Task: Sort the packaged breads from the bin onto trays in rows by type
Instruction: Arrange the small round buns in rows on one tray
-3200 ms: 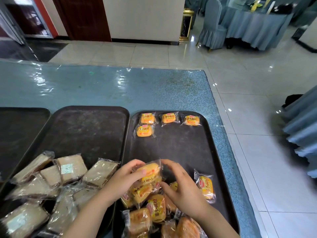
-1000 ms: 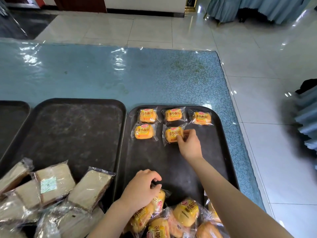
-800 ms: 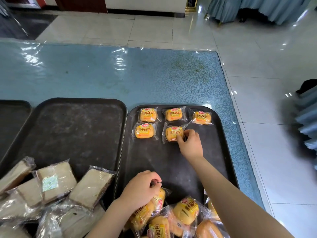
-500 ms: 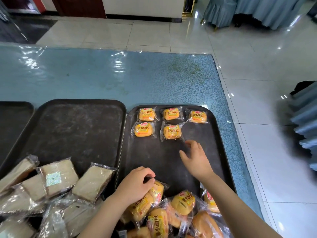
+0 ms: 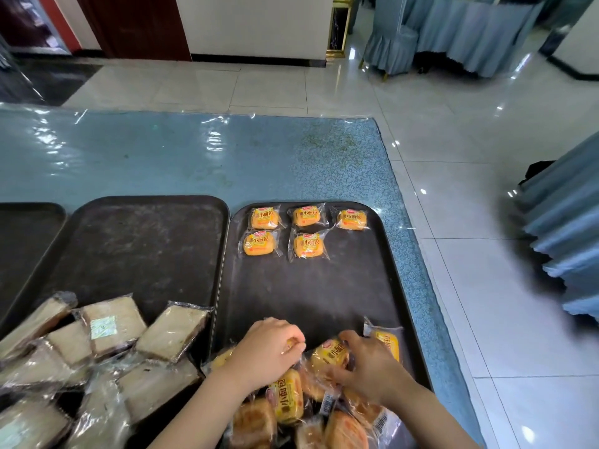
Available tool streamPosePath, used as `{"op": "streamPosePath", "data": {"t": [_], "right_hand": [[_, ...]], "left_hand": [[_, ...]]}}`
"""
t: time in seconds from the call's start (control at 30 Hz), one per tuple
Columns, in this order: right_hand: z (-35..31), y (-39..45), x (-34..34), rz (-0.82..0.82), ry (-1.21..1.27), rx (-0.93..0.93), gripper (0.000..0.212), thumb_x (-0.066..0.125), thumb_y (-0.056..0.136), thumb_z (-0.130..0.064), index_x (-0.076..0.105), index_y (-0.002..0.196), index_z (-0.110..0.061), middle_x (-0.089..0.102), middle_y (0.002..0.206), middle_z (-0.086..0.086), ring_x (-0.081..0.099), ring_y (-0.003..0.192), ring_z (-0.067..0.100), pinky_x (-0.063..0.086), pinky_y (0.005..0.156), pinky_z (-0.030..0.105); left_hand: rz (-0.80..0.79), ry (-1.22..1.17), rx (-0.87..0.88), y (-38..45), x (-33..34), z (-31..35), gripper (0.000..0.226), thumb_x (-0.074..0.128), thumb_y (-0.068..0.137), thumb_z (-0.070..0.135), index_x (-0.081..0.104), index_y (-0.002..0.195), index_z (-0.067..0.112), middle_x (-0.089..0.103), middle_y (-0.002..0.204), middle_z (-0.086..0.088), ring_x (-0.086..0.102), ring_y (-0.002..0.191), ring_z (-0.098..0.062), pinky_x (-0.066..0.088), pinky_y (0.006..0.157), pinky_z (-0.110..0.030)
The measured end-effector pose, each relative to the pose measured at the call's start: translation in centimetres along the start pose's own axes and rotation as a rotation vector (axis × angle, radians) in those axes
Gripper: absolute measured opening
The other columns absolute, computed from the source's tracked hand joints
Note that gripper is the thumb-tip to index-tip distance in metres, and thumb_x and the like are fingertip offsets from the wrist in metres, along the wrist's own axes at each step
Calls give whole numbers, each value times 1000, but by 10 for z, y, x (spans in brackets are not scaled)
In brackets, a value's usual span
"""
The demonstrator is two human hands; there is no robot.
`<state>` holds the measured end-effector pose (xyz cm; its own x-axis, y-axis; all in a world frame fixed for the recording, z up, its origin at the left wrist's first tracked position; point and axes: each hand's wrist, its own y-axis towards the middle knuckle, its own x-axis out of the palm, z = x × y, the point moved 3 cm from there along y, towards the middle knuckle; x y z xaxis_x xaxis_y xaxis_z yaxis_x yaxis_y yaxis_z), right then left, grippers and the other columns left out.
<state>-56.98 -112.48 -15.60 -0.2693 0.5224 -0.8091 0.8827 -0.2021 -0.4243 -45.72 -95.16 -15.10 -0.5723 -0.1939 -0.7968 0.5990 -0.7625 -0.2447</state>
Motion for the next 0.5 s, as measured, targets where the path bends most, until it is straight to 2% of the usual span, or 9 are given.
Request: {"op": "streamPosePath", "data": {"t": [0.07, 0.13, 0.2, 0.27, 0.33, 0.4, 0.5], "right_hand": [[-6, -3, -2, 62, 27, -4, 83, 54, 74, -78, 40, 136, -26, 60, 121, -4, 51, 112, 17, 41, 97, 33], [-11, -6, -3, 128, 68, -15, 74, 59, 78, -68, 40, 136, -26, 56, 125, -6, 52, 112, 15, 40, 100, 32], [-13, -8, -4, 225, 112, -40, 74, 57, 76, -70, 40, 134, -26, 55, 120, -7, 54, 106, 13, 42, 97, 32], [-15, -11, -5, 341, 177, -50, 79, 53, 71, -75, 41, 130, -25, 55, 115, -8, 55, 102, 13, 45, 92, 31], [-16, -16, -4, 475, 270, -49, 80, 59, 69, -73, 43, 126, -20, 55, 110, -8, 55, 101, 11, 46, 87, 29], [-21, -24, -6, 614, 299, -51, 76, 66, 69, -69, 44, 121, -18, 55, 105, -7, 54, 95, 11, 45, 81, 26], [-29, -31, -7, 708, 283, -96, 66, 66, 72, -67, 44, 114, -21, 53, 102, -9, 51, 91, 9, 40, 79, 24]], "left_hand": [[-62, 72, -25, -4, 6, 8, 34, 41, 95, 52, 62, 115, 34, 63, 108, 18, 51, 106, -4, 32, 108, -33], [-83, 103, -52, -8, 9, 15, 40, 37, 95, 58, 58, 121, 36, 63, 107, 18, 51, 109, -7, 29, 111, -35], [-43, 117, -73, -12, 8, 22, 43, 37, 96, 58, 51, 130, 35, 64, 112, 16, 47, 118, -11, 28, 111, -33], [16, 49, -88, -16, 4, 26, 45, 40, 96, 57, 42, 136, 38, 63, 115, 16, 45, 120, -10, 35, 104, -30], [55, -151, -107, -20, 0, 31, 46, 46, 94, 56, 36, 137, 43, 60, 115, 19, 52, 111, -1, 45, 93, -23], [84, -444, -146, -22, -3, 38, 47, 55, 93, 49, 36, 136, 44, 57, 114, 21, 56, 102, 7, 47, 83, -13], [130, -798, -215, -22, -3, 45, 47, 64, 91, 34, 40, 132, 38, 58, 118, 16, 61, 100, 9, 49, 77, -12]]}}
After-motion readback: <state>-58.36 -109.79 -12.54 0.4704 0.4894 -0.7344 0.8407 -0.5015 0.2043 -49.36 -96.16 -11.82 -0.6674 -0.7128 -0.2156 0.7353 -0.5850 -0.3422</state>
